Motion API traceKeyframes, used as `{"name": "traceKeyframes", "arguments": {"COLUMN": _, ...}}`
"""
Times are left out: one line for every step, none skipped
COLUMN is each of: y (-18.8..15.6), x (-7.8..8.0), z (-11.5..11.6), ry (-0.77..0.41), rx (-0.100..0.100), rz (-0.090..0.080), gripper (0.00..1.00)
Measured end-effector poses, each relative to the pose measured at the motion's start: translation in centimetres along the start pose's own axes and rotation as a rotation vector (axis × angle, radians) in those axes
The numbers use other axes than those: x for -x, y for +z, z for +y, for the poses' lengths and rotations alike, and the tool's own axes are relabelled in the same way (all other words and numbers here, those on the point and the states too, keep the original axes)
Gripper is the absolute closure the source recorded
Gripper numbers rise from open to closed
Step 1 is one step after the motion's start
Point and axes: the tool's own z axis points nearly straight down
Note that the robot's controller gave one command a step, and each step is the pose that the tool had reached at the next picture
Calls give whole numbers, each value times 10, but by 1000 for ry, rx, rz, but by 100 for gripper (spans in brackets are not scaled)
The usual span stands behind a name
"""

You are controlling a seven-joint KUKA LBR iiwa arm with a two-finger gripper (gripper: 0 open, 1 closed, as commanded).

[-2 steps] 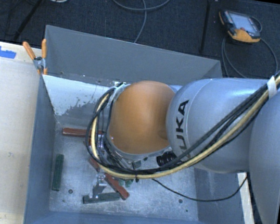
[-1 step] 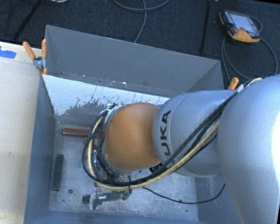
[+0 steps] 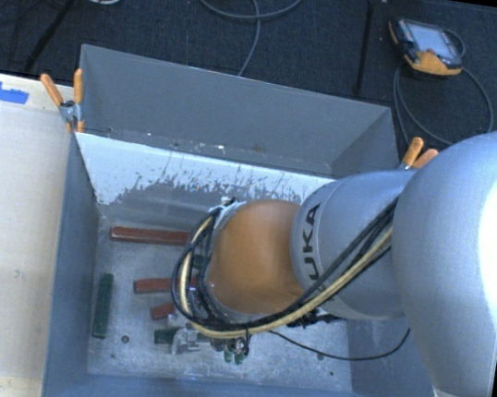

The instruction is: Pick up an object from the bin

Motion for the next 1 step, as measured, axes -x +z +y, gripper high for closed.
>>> {"name": "traceKeyframes", "arguments": {"y": 0, "x": 0, "z": 0, "ry": 1, "rx": 0, "rz": 0, "gripper": 100}}
